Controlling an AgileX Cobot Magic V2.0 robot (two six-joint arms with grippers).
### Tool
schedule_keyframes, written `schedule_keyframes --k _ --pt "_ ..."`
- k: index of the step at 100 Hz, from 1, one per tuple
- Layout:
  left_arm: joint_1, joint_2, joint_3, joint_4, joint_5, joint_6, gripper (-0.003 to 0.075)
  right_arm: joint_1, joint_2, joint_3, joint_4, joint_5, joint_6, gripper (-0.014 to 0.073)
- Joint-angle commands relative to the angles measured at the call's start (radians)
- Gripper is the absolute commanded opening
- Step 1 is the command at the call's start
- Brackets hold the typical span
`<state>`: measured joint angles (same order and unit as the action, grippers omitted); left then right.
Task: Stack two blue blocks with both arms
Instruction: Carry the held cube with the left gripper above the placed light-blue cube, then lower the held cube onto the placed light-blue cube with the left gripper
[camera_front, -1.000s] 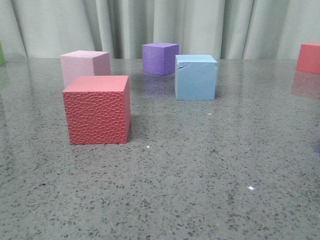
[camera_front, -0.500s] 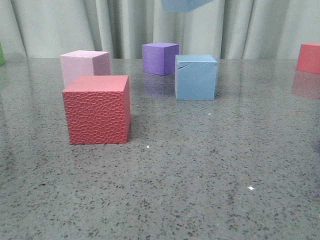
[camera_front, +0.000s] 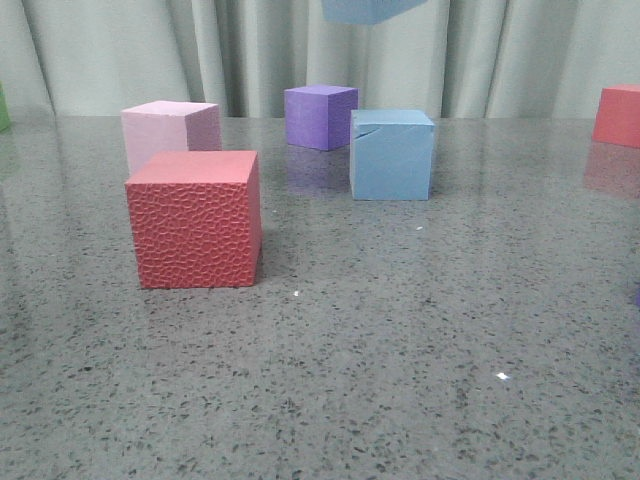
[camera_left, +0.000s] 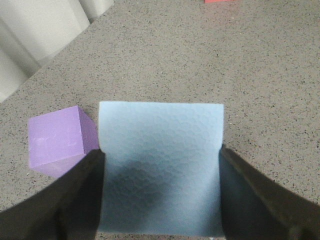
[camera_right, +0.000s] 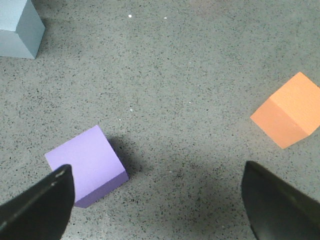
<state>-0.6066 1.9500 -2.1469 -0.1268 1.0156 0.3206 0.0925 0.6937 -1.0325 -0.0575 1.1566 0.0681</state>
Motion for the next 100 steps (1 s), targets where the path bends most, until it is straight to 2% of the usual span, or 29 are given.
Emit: schedule_keyframes --k 1,44,60,100 --pt "-0.007 -0.051 -0.034 -0.02 -0.059 0.002 0.0294 -0.006 0.0 -0.021 -0.016 -0.064 -0.008 0.0664" --pt "-0.007 -0.051 -0.034 -0.03 0.041 0.31 0.0294 -0.006 0.0 -0.021 -0.016 -0.068 -0.008 0.0664" --pt "-0.007 -0.038 -0.034 -0.12 0.064 0.411 0.0294 -0.006 0.0 -0.021 -0.016 -0.068 -0.008 0.0664" --pt "-0.007 0.006 -0.034 -0.14 0.11 0.508 0.0294 -0.006 0.0 -0.021 -0.016 -0.063 -0.008 0.0664"
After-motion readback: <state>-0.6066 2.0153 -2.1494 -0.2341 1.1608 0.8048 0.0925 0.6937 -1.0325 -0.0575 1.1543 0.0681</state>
